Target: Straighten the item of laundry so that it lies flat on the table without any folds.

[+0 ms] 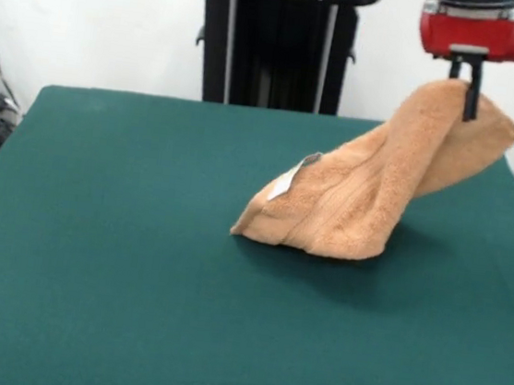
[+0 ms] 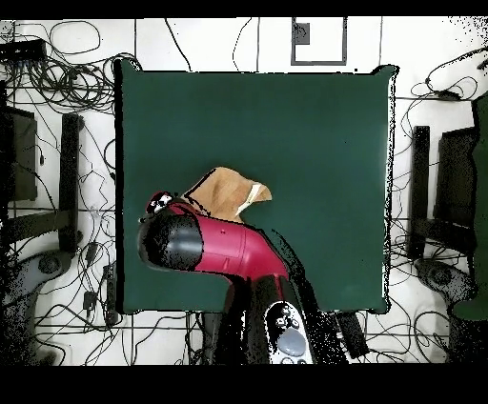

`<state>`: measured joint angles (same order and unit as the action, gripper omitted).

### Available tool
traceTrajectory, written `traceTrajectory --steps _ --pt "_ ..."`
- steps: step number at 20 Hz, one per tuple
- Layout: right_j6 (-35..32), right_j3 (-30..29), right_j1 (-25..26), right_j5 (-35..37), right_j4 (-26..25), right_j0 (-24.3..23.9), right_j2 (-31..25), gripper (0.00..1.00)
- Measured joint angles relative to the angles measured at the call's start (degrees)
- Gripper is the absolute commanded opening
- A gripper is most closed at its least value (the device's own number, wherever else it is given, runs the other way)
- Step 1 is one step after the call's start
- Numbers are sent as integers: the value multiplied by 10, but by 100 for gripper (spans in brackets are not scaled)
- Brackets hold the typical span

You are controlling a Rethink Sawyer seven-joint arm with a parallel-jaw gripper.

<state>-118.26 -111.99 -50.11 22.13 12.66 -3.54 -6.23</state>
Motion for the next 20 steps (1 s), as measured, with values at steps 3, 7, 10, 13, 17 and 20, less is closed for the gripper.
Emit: traceTrajectory --steps 3,7,10,13,17,20 --pt "0 31 4 23 -2 15 7 0" --pt "0 66 21 42 -2 16 8 0" --pt "0 91 46 43 -2 1 4 0" --pt "0 116 79 42 -8 -28 -8 0" --pt "0 136 114 36 -25 -53 -12 0" --pt "0 139 135 17 -51 -62 -10 0"
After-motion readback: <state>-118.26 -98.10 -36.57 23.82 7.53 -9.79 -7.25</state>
